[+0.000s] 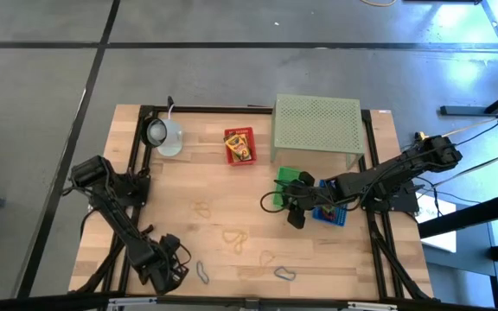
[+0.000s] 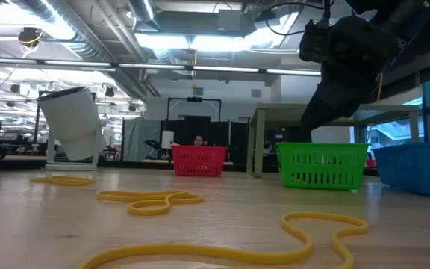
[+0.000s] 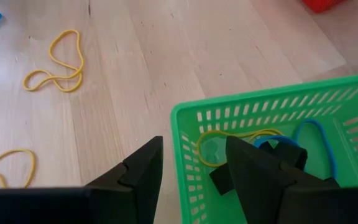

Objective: Pick & Place Office Desk Supplies
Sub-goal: Put the blue rubber band into the green bin

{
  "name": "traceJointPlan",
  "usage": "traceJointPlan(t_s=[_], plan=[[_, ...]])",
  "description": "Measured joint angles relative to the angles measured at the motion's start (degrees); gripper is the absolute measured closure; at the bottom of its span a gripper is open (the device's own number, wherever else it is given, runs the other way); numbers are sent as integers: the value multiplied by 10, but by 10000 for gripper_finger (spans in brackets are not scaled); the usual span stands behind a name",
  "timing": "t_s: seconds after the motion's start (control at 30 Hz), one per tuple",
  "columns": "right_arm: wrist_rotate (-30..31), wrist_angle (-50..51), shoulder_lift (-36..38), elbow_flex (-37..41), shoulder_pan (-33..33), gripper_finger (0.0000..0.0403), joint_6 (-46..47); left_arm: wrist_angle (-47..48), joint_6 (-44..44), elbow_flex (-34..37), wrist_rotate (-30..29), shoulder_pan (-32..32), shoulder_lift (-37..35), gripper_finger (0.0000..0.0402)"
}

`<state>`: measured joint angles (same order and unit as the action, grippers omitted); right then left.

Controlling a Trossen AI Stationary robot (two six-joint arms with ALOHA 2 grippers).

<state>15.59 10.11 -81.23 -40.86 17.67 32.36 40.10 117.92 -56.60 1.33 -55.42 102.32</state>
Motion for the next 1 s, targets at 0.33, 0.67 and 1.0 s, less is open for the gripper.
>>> traceJointPlan(t_s=[0.33,0.67,1.0], plan=[[0,0,0,0,0,224,-7,-14,-119,2,-43,3,-17,399],[0,6,0,-37,0,224,-7,32,-269,-35,-289,23,-29,398],[0,-43,0,-55,22,225,-43,-71,-584,-96,-540,88,-31,398]])
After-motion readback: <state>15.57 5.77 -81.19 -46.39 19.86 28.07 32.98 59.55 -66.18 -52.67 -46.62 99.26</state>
